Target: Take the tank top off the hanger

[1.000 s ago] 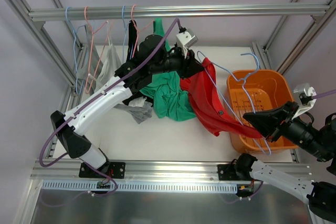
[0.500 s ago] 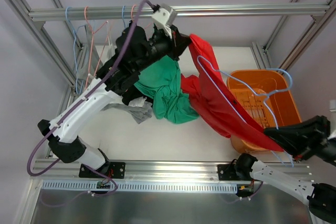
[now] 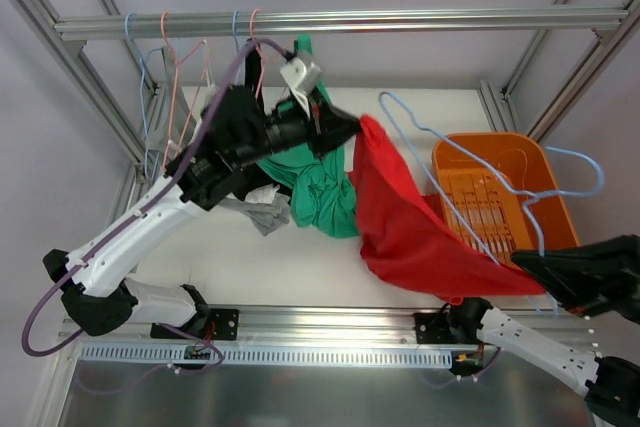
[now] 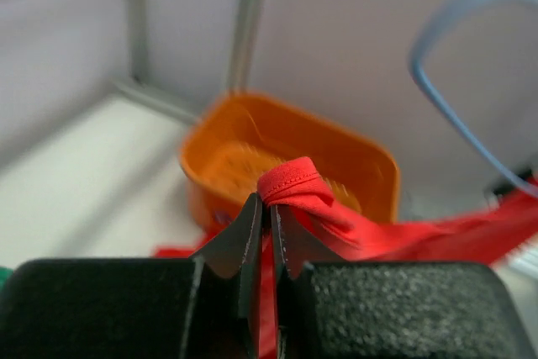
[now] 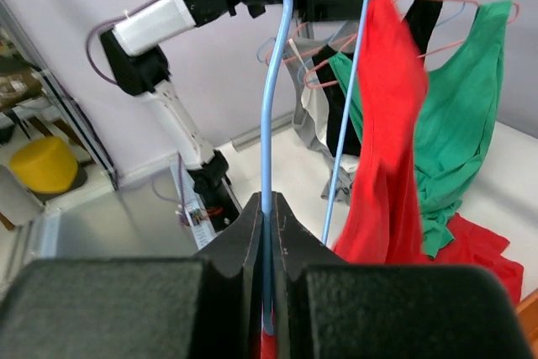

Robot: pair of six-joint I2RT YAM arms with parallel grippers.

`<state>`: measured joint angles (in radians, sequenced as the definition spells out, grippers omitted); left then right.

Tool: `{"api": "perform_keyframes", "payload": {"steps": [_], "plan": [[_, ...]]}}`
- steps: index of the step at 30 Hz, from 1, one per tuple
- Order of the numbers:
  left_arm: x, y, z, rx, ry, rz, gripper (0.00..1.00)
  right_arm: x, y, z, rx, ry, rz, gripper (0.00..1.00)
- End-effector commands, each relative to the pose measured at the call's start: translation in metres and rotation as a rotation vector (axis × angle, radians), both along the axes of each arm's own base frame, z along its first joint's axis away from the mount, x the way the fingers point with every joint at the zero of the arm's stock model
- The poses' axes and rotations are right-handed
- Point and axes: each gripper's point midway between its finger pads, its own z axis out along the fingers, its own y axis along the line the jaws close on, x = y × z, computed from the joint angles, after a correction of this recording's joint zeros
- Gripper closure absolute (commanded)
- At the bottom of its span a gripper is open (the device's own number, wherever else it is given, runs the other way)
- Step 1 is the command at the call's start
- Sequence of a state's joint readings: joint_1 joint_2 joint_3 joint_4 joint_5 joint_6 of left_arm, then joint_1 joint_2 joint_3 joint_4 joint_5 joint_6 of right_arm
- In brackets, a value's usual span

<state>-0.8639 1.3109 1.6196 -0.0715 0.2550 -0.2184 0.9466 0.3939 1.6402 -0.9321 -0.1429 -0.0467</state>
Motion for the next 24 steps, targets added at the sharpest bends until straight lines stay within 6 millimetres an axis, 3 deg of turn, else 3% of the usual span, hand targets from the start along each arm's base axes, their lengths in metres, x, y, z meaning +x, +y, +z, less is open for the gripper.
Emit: {"api": "perform_keyframes", "payload": {"steps": [1, 4, 5, 7, 8, 9, 10, 11, 12, 13, 14, 15, 20, 21, 22, 24], "plan": [[-0.074, -0.011, -0.039, -0.024, 0.029, -0.332, 1.0, 0.029, 0.05, 0.033, 0.047, -0.148, 0.029, 1.0], [-0.117, -0.02, -0.062, -0.051, 0.037, -0.493, 1.0, 0.053, 0.079, 0.044, 0.082, -0.209, 0.011, 1.0], [-0.125, -0.026, -0.088, -0.016, 0.074, -0.528, 1.0, 0.063, 0.088, 0.045, 0.093, -0.218, -0.009, 1.0], [-0.155, -0.035, -0.112, 0.025, 0.102, -0.631, 1.0, 0.089, 0.102, 0.047, 0.125, -0.238, -0.08, 1.0], [-0.164, -0.041, -0.139, 0.067, 0.148, -0.666, 1.0, 0.104, 0.111, 0.047, 0.172, -0.279, -0.123, 1.0], [-0.174, -0.046, -0.145, 0.061, 0.148, -0.71, 1.0, 0.118, 0.11, 0.05, 0.21, -0.299, -0.193, 1.0], [-0.194, -0.052, -0.163, 0.092, 0.189, -0.789, 1.0, 0.122, 0.1, 0.072, 0.334, -0.371, -0.258, 1.0], [-0.203, -0.056, -0.18, 0.118, 0.221, -0.815, 1.0, 0.129, 0.097, 0.071, 0.369, -0.4, -0.302, 1.0], [-0.21, -0.061, -0.187, 0.119, 0.233, -0.837, 1.0, 0.146, 0.104, 0.045, 0.353, -0.412, -0.366, 1.0], [-0.216, -0.069, -0.208, 0.158, 0.269, -0.856, 1.0, 0.137, 0.087, 0.068, 0.506, -0.5, -0.399, 1.0], [-0.229, -0.074, -0.222, 0.188, 0.289, -0.878, 1.0, 0.138, 0.084, 0.064, 0.537, -0.534, -0.425, 1.0], [-0.232, -0.079, -0.237, 0.217, 0.312, -0.878, 1.0, 0.144, 0.086, 0.053, 0.531, -0.559, -0.46, 1.0], [-0.228, -0.101, -0.35, 0.436, 0.513, -0.757, 1.0, 0.15, 0.072, 0.067, 0.535, -0.586, -0.554, 1.0], [-0.227, -0.102, -0.366, 0.465, 0.539, -0.728, 1.0, 0.149, 0.07, 0.071, 0.528, -0.594, -0.556, 1.0], [-0.226, -0.1, -0.394, 0.519, 0.582, -0.683, 1.0, 0.147, 0.065, 0.077, 0.508, -0.591, -0.563, 1.0], [-0.215, -0.101, -0.421, 0.561, 0.613, -0.56, 1.0, 0.147, 0.056, 0.082, 0.492, -0.572, -0.595, 1.0]]}}
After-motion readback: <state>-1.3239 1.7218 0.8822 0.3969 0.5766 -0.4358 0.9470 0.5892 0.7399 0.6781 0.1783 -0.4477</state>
